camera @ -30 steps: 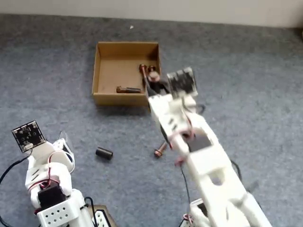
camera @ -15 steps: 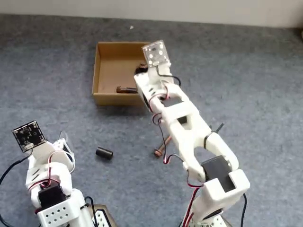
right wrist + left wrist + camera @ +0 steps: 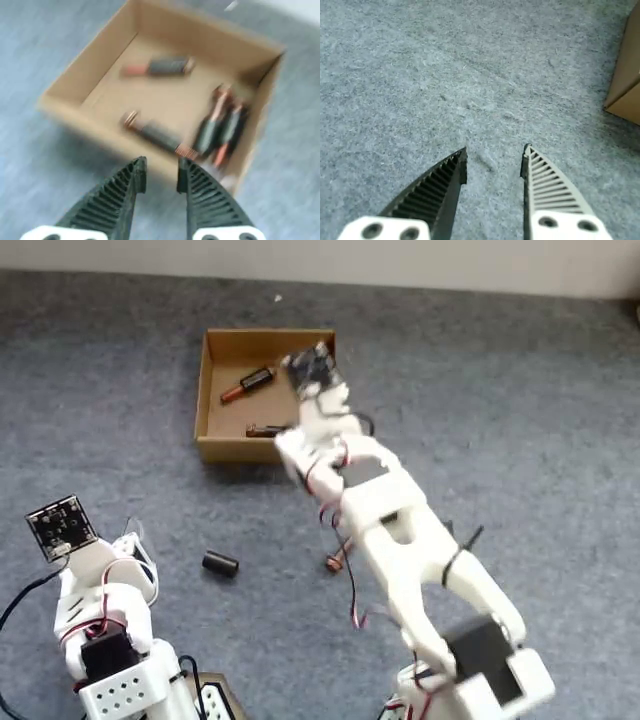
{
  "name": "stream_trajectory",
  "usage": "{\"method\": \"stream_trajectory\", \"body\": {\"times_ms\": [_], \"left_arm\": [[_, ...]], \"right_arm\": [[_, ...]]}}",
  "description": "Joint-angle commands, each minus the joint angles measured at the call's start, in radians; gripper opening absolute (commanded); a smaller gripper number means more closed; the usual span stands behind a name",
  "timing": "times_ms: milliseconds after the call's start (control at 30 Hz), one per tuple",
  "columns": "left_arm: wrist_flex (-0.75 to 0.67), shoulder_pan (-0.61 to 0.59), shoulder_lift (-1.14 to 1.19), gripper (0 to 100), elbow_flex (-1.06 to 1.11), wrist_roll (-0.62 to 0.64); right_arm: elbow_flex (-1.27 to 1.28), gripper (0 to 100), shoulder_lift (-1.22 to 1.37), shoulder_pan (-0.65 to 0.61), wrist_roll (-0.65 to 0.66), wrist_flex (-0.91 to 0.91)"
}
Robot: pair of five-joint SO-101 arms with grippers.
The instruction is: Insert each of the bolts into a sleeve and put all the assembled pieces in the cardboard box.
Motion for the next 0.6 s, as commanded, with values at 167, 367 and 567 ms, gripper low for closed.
{"method": "stream_trajectory", "body": {"times_ms": [167, 367, 567], "left_arm": [[-0.018, 0.002, -0.005, 19, 0.019, -0.005], [-0.02, 0.004, -0.005, 19, 0.019, -0.005], [-0.021, 0.004, -0.005, 19, 0.019, -0.005]], "right_arm": [[0.222, 19.6, -0.183, -0.262, 0.009, 0.127], [0.231, 21.1, -0.18, -0.42, 0.009, 0.143], [0.143, 21.1, -0.065, -0.46, 0.012, 0.143]]}}
